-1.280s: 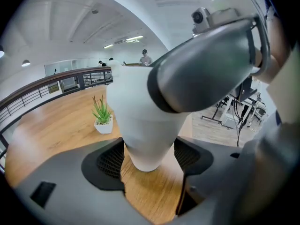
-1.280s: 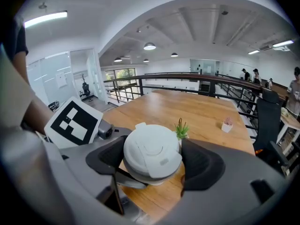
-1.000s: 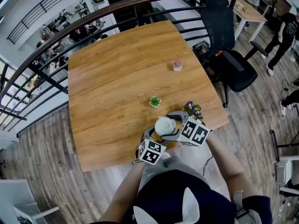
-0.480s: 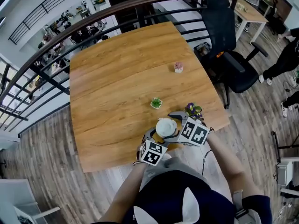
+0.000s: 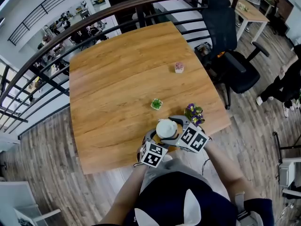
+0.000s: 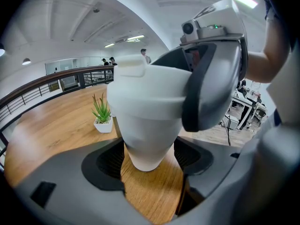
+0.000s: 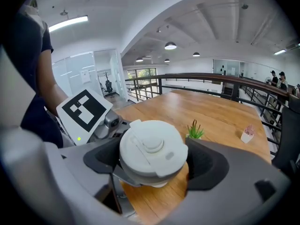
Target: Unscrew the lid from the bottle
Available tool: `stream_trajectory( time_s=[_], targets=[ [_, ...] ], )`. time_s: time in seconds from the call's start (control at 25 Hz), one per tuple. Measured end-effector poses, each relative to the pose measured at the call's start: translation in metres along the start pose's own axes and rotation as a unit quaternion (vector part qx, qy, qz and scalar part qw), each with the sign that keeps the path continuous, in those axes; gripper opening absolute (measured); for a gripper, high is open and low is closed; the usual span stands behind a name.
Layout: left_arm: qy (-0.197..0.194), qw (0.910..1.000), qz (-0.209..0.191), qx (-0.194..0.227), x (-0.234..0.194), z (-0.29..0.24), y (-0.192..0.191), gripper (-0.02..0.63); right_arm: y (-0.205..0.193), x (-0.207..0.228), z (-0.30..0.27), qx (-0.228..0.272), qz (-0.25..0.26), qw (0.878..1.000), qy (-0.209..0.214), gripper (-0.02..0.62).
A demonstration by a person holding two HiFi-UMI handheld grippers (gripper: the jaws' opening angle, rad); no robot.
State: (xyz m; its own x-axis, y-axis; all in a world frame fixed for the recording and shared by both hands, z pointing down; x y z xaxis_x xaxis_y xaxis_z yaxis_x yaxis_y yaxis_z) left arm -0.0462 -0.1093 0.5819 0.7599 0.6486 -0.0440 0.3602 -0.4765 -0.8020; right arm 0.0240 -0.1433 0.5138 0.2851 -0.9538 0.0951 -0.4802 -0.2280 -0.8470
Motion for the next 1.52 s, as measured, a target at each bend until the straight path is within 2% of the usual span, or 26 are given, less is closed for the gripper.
stream_trajectory(
  time_s=[0.44, 0.72, 0.96, 1.16, 1.36, 1.52],
  targets=[
    [0.001, 1.0, 0.0, 0.002, 0.001, 0.0, -0.001, 0.331, 0.012, -0.005, 0.012, 0.045, 0.005, 0.999, -0.004, 0.43],
    [0.0, 1.0, 0.001, 0.002, 0.0, -0.001, -0.002, 0.331, 0.022, 0.004, 0.02, 0.084, -0.03, 0.996, -0.019, 0.428],
    [-0.001, 1.0, 0.002, 0.005, 0.0, -0.001, -0.002, 0.331, 0.029, 0.011, 0.027, 0.121, -0.086, 0.989, -0.028, 0.426],
    [-0.003, 1.0, 0.001, 0.005, 0.0, -0.002, -0.003, 0.331, 0.031, 0.02, 0.034, 0.16, -0.163, 0.973, -0.039, 0.426],
    [-0.003, 1.0, 0.001, 0.005, 0.0, -0.002, -0.002, 0.331, 0.032, 0.036, 0.043, 0.203, -0.252, 0.944, -0.063, 0.425],
    [-0.004, 1.0, 0.001, 0.003, 0.0, -0.001, -0.001, 0.331, 0.035, 0.044, 0.051, 0.225, -0.296, 0.925, -0.081, 0.425]
  ],
)
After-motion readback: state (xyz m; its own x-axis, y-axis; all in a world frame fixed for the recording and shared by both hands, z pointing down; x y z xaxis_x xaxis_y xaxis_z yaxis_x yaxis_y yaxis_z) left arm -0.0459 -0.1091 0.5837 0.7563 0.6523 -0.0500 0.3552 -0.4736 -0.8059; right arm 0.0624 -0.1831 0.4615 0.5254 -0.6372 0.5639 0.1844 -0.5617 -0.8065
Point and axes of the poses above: the fingertips, and each gripper's own axes: z backward along the fingers, x to its right, y out of its top, the point moved 7 cm from there along z, backward along the fingers, and after that the axes turned 6 degrees about x, right-handed, at the moved point
